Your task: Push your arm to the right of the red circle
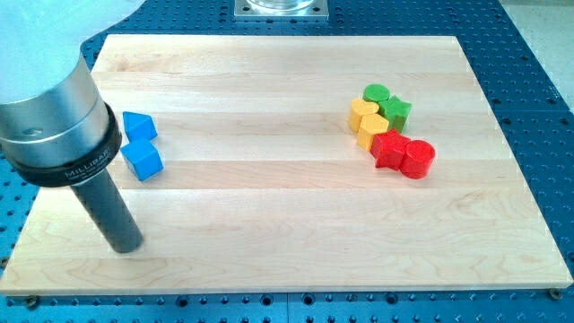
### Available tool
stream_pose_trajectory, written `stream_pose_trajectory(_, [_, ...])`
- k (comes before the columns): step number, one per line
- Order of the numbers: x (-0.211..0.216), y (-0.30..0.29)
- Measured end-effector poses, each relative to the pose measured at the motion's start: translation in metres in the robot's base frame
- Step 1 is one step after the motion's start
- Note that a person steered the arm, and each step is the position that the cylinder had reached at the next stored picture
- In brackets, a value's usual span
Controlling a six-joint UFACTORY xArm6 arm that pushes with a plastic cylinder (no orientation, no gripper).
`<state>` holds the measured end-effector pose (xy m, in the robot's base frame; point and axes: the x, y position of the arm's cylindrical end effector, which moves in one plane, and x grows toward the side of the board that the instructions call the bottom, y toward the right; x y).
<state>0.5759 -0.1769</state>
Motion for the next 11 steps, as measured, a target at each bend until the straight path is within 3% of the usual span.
stream_pose_trajectory(4, [-0.035,0.008])
stream_pose_trajectory(5, [-0.047,0.041])
stream_pose_trajectory(6, [-0.056,0.1])
stream_pose_trajectory(7, [-0.027,0.196])
stream_pose_trajectory(8, [-0.026,0.301])
stream_pose_trajectory(9, [-0.061,0.363])
stream_pose_trajectory(11, [-0.106,0.383])
